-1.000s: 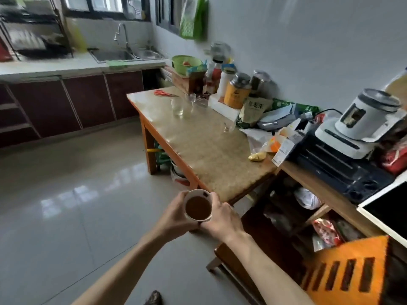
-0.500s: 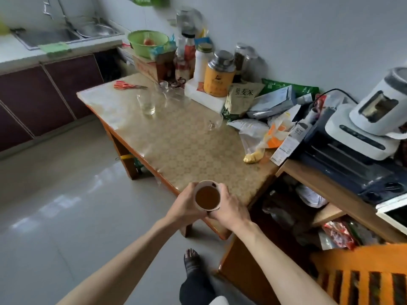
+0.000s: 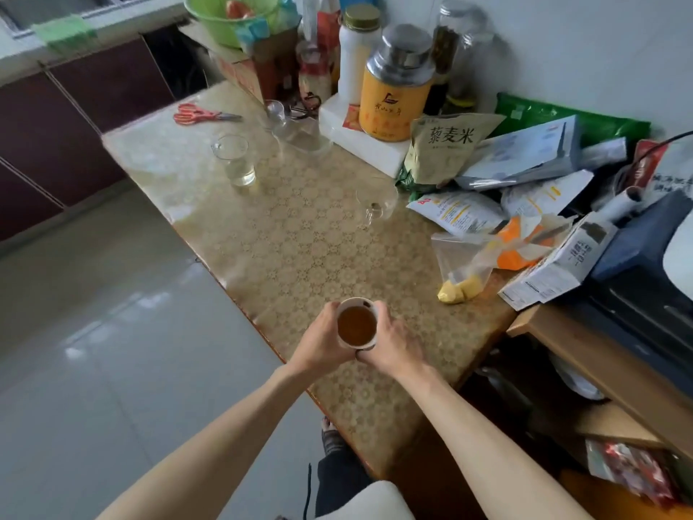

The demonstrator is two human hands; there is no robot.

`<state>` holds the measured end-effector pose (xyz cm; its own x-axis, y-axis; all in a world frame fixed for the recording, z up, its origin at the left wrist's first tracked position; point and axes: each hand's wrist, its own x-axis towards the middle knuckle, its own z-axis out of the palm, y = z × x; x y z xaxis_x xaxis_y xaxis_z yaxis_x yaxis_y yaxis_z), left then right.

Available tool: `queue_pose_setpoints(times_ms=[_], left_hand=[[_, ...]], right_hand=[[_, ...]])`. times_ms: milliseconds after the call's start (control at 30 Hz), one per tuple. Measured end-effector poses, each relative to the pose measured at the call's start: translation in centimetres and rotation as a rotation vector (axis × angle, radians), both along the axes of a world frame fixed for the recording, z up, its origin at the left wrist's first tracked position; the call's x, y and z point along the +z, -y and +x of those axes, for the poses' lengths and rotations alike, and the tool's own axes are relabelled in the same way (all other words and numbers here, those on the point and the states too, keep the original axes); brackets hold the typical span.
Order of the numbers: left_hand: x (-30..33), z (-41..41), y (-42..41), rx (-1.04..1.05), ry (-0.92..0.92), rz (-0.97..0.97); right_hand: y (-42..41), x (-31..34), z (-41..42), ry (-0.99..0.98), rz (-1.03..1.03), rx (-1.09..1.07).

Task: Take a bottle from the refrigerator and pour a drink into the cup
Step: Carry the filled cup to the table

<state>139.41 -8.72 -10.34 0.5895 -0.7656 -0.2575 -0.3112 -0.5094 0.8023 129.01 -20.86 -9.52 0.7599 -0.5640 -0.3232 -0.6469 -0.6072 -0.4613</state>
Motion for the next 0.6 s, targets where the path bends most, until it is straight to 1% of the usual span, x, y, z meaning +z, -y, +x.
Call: queue_pose_setpoints(times_ms=[233,333,367,433,500,533,600], left_hand=[[-2.0,0.5,0.9,0.024,-0.035,0.046],[-2.1,0.5,1.0,0.023,-0.035,0.072],[-2.1,0.4,0.8,0.010,-0.036,0.080],[-2.0,0.2,0.4,-0.030,-0.048,0.125],[-1.6,0.2,-1.4,0.006,-0.050,0.181],[-1.5,0.3,-3.0,0.046,-0.041,0.191],[-1.2,0.5,-7.3,0.139,-0.020,0.209]], right_hand=[[1.5,-1.9,0.8,0.013,-0.011,0.035],[1.5,-2.2,0.9,-0.019,-0.004,0.062],[1.5,-2.0,1.0,-0.056,-0.029,0.085],[1.4,-1.1,0.8,-0.151,-0.153,0.122],[0.3,0.4,1.2,-0.150,-0.267,0.189],[-1.2,1.2,1.8,-0.104,-0.283,0.252],[-5.5,2.4,3.3,0.002,-0.261,0.452]])
